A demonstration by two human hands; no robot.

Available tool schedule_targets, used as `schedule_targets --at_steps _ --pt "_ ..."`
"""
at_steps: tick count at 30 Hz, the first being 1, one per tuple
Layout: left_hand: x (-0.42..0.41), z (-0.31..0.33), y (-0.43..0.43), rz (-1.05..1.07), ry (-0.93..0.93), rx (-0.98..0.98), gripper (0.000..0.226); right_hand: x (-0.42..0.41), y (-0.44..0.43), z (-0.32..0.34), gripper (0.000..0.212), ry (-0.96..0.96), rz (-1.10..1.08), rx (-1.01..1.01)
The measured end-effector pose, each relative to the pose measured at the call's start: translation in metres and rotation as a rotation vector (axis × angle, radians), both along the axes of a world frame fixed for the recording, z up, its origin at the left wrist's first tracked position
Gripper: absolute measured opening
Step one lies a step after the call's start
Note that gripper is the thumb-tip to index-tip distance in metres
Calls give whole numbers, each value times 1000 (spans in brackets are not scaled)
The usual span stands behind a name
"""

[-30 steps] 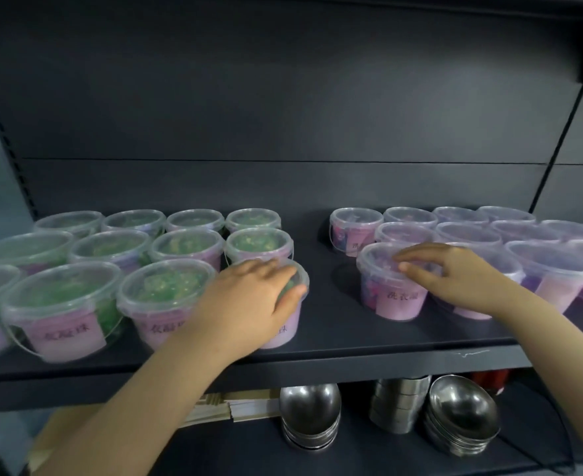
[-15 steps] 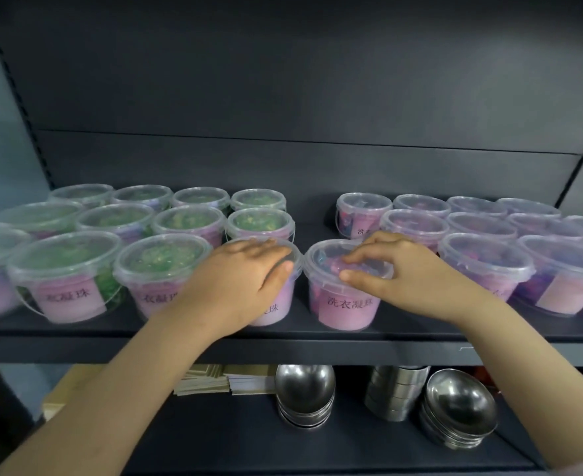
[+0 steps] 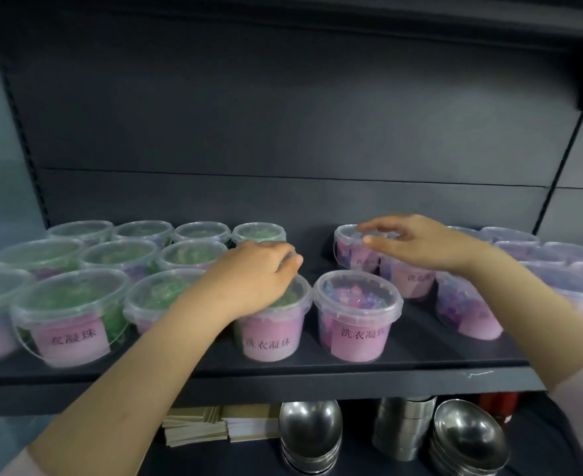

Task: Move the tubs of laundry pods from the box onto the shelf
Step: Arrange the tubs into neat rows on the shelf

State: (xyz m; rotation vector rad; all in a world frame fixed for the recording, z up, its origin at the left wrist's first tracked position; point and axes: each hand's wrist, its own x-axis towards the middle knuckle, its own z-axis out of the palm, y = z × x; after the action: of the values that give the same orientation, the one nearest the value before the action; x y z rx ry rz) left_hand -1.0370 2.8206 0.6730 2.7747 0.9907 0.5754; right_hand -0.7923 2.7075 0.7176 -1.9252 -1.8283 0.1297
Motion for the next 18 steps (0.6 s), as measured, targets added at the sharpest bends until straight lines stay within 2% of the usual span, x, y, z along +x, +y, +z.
schedule_targets --at_steps 4,10,13,18 --pt "19 3 21 25 102 44 53 29 36 0 44 -141 -59 -113" --pt "25 -15 30 149 194 -49 51 62 84 -13 51 -190 -93 -224" --pt "26 -18 31 138 183 -30 51 77 102 -19 57 -224 -149 -311" --pt "26 -19 32 138 199 -49 54 83 115 -22 45 -263 -126 -350"
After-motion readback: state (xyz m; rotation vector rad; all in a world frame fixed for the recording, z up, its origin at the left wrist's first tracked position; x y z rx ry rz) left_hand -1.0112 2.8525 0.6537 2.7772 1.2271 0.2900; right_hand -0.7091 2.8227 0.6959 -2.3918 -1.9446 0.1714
